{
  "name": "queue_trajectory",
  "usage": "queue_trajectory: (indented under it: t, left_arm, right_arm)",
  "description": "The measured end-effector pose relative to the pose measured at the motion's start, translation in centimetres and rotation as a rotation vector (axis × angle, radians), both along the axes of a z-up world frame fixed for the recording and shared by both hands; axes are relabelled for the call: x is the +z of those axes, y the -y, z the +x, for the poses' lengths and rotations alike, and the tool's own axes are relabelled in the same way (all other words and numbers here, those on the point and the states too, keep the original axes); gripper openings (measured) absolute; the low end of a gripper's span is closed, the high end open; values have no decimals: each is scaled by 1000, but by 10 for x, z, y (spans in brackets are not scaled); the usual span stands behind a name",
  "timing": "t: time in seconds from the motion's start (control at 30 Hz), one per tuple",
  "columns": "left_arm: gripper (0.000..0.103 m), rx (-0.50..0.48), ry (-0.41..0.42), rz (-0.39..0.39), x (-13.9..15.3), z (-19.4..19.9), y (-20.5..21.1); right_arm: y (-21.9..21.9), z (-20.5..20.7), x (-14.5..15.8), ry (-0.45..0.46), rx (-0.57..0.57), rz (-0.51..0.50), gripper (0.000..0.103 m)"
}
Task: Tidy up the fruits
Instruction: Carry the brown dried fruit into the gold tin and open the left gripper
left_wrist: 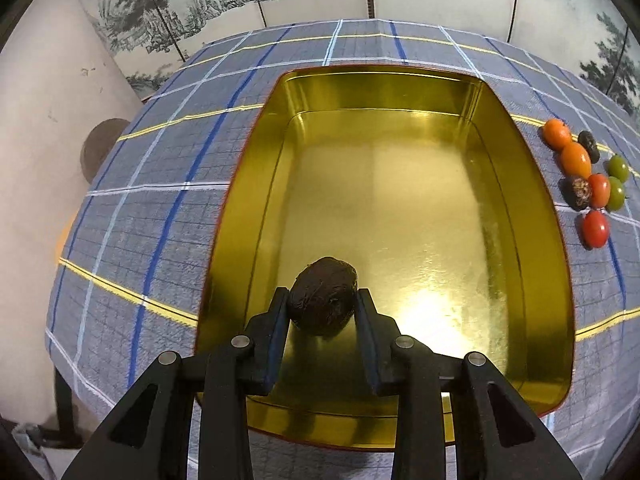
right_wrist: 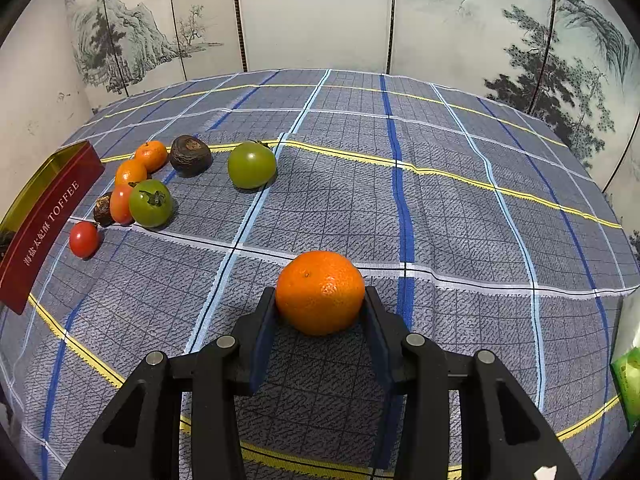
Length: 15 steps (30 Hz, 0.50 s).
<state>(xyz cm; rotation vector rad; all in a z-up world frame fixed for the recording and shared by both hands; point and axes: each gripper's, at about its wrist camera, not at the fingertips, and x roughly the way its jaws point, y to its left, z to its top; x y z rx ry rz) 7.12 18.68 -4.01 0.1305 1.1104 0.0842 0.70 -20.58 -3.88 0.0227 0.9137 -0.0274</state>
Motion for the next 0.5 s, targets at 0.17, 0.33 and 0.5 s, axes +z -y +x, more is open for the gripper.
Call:
queue_trajectory:
  t: [0.17, 0.33, 0.5]
  left_arm:
    - [34, 3, 1, -8, 0, 1, -2]
    - [34, 9, 11, -4, 1, 1, -2]
    - [34, 20, 24, -3, 0, -1, 0]
  right_arm:
    - [0, 0, 0, 2, 4, -1, 39]
    - [0, 1, 0, 1, 10, -13, 39]
    - [0, 2, 0, -6, 4, -14, 38]
